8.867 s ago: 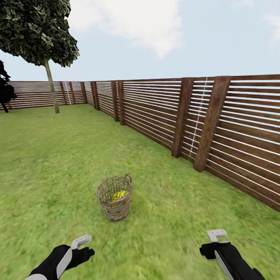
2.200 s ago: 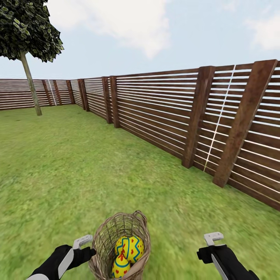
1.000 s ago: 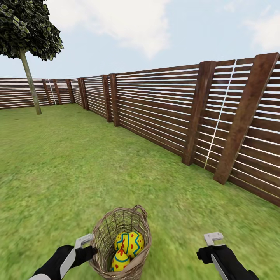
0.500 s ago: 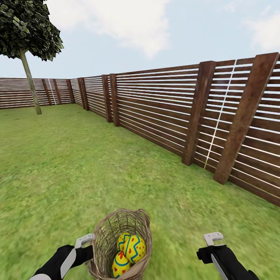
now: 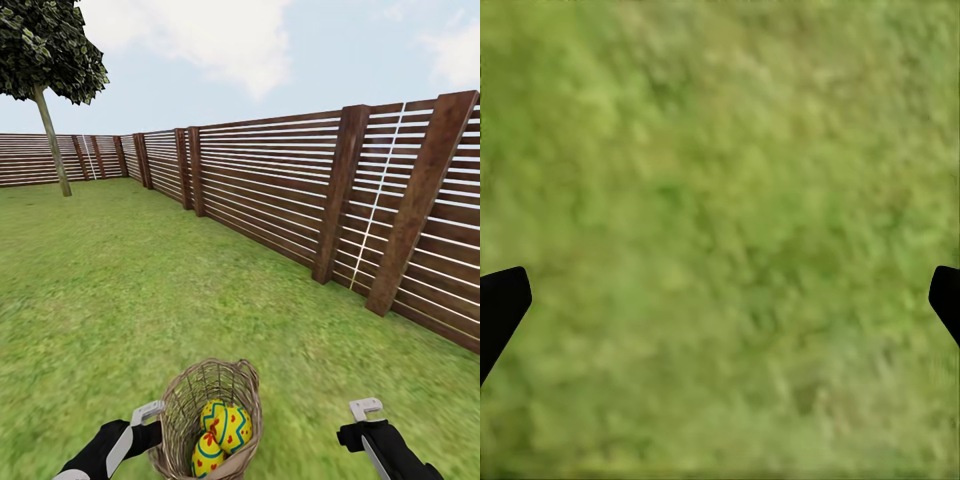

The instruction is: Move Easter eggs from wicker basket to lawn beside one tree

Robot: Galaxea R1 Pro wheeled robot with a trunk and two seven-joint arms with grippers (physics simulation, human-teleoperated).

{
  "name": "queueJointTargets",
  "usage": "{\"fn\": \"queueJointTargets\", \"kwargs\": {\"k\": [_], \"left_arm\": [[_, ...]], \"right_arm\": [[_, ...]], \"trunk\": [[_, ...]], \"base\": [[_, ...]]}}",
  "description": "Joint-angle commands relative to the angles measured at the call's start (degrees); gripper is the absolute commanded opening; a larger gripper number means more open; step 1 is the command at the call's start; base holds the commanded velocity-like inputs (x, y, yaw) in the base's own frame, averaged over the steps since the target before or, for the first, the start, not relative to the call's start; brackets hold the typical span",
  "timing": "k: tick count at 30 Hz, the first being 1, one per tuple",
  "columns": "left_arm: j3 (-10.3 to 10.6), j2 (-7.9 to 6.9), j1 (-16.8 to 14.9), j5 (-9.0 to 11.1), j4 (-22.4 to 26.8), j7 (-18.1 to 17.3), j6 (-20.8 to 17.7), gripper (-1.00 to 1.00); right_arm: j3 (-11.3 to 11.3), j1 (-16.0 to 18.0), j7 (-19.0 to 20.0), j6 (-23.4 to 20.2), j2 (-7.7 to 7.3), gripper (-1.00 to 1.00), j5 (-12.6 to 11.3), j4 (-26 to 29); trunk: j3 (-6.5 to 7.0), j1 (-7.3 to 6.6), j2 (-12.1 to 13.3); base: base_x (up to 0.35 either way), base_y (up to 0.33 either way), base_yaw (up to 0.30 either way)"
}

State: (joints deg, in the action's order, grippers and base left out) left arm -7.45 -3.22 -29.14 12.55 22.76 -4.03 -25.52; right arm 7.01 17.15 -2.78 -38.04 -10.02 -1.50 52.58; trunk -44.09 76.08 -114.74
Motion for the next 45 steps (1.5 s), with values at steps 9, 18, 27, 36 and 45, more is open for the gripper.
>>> {"fn": "queueJointTargets", "kwargs": {"k": [9, 18, 27, 36, 45], "left_arm": [[-0.45, 0.52, 0.02, 0.44, 0.09, -0.28, -0.41, -1.0], [-0.46, 0.66, 0.0, 0.54, 0.09, -0.26, -0.41, -1.0], [-0.54, 0.64, 0.0, 0.54, 0.09, -0.27, -0.41, -1.0], [-0.74, 0.58, -0.02, 0.59, 0.17, -0.27, -0.41, -1.0], [-0.81, 0.58, 0.03, 0.56, 0.18, -0.2, -0.41, -1.0]], "right_arm": [[0.22, 0.04, -0.29, -0.34, -0.08, 1.0, -0.16, 0.07], [0.28, 0.04, -0.29, -0.31, 0.0, 1.0, -0.11, 0.06], [0.28, 0.04, -0.29, -0.35, 0.0, 1.0, -0.08, 0.07], [0.28, 0.02, -0.29, -0.34, 0.0, 1.0, -0.08, 0.07], [0.28, 0.04, -0.29, -0.33, 0.0, 1.0, -0.08, 0.05]], "trunk": [[0.66, -0.88, 1.58], [2.27, -2.86, 5.19], [3.89, -4.84, 8.8], [5.5, -6.81, 12.41], [7.12, -8.79, 16.02]], "base": [[0.0, 0.0, 0.0], [0.0, 0.0, 0.0], [0.0, 0.0, 0.0], [0.0, 0.0, 0.0], [0.0, 0.0, 0.0]]}}
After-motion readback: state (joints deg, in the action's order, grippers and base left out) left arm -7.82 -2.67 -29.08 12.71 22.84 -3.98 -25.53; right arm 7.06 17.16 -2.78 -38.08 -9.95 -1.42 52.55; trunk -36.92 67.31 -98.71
